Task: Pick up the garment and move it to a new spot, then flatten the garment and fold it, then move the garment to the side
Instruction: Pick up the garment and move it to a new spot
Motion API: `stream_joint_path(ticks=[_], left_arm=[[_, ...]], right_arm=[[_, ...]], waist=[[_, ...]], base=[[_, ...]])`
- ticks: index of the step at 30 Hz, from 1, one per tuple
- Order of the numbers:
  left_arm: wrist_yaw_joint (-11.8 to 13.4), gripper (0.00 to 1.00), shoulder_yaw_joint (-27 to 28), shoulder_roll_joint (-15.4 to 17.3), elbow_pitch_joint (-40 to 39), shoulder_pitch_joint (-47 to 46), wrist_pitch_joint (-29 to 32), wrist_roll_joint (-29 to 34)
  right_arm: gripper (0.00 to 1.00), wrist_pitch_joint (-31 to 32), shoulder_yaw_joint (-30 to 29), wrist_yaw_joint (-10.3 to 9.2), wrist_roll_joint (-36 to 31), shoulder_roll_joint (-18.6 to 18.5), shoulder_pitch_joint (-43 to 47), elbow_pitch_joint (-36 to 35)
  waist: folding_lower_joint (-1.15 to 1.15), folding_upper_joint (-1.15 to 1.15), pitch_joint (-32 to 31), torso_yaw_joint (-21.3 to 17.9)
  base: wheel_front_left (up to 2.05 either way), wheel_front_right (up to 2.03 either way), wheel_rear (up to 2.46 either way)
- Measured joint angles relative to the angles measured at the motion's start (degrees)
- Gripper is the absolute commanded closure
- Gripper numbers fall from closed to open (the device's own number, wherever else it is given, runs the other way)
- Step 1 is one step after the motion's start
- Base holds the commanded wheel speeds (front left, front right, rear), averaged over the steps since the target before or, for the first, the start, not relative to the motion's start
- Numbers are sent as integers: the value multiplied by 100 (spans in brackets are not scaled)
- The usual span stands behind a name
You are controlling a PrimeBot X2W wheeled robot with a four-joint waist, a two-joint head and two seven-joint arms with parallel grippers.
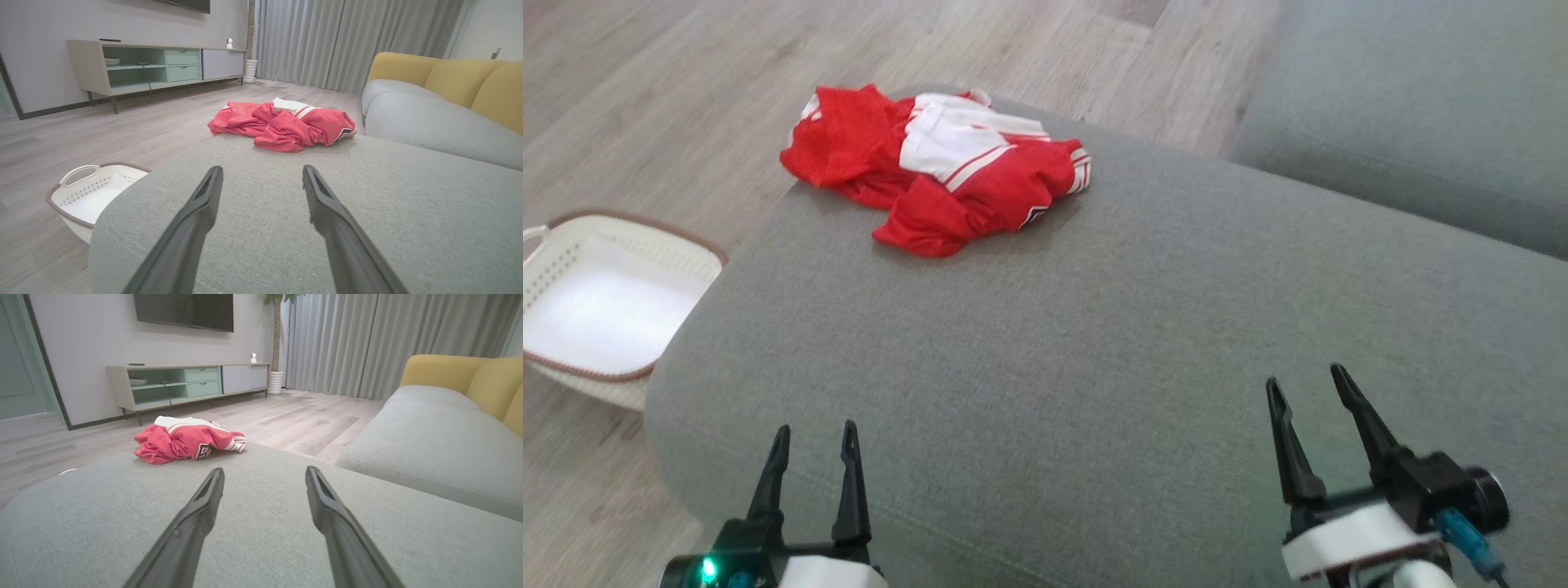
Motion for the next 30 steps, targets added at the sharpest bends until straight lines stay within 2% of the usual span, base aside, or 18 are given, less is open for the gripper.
stream_joint_path(ticks=[11,18,22,25,30], left_arm=[[96,0,124,-5,-237,2,0,-25],[-2,0,247,52,-560,-48,0,-68],[-165,0,452,452,-924,-586,76,-69],[-387,0,778,1111,-1365,-1929,642,-180],[-612,0,786,1548,-935,-3312,1338,-422]], right_arm=[[0,0,110,0,-20,0,-235,59],[0,0,-52,0,-85,0,-226,-8],[0,0,-196,0,-190,-2,-219,-119],[0,-2,-172,1,-509,-2,-354,-181],[0,-9,-143,1,-801,-11,-809,-199]], waist=[[1,0,184,140],[1,0,236,194],[0,0,327,188],[0,0,678,-28],[1,0,1123,-437]], base=[[0,0,0],[0,0,0],[0,0,0],[0,0,0],[0,0,0]])
